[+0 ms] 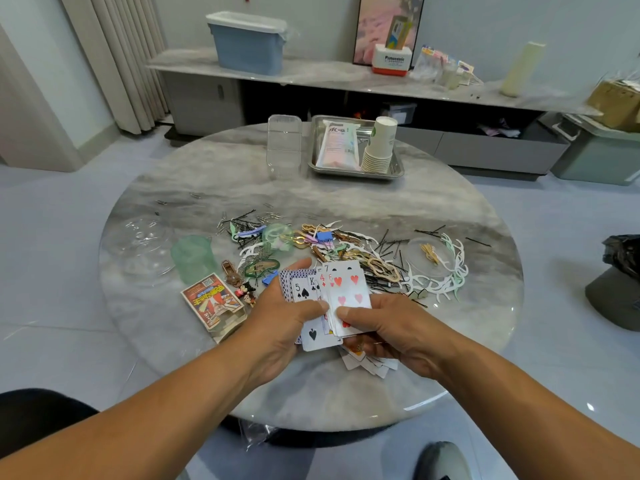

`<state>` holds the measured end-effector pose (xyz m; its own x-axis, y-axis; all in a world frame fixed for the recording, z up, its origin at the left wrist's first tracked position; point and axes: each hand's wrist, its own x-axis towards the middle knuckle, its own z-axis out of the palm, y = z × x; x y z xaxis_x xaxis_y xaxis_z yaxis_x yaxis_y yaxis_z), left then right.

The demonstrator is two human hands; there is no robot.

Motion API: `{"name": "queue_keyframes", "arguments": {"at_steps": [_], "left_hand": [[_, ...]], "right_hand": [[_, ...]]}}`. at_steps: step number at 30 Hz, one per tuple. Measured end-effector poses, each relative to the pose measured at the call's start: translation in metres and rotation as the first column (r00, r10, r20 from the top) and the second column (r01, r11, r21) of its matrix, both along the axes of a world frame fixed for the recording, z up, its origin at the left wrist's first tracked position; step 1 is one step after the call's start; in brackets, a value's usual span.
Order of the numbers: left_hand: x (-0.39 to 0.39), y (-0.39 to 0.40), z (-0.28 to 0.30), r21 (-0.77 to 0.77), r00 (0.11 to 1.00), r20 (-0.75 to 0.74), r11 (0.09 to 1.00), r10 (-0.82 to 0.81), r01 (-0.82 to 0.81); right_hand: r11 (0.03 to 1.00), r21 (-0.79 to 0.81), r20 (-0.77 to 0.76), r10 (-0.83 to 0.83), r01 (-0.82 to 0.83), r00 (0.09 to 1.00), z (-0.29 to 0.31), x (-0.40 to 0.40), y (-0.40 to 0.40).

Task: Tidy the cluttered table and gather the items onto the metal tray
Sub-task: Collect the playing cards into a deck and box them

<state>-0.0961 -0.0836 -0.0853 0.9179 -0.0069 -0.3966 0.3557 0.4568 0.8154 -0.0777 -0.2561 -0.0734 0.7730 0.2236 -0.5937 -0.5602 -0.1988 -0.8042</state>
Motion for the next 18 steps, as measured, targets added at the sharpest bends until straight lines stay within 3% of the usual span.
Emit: {"name": "queue_keyframes", "arguments": {"at_steps": [3, 9, 18], "left_hand": [[0.0005, 0.0004, -0.0008, 0.023, 0.999, 0.01, 0.999, 0.039, -0.04], [0.0027, 0.0006, 0.0007, -0.105, 0.999, -0.045, 0.994, -0.011, 0.006], [0.0015, 0.0014, 0.0007, 0.039, 0.995, 0.017, 0.994, 0.097, -0.098]], "right_hand": [[1.0, 0.017, 0.013, -0.002, 0.002, 1.0, -0.0004, -0.0009, 0.0018], [0.999, 0.011, 0.005, -0.041, 0.04, 0.999, 0.0002, 0.0038, -0.0018], [0.997, 0.071, -0.037, 0.011, -0.009, 0.999, 0.0021, -0.0007, 0.0014]]}}
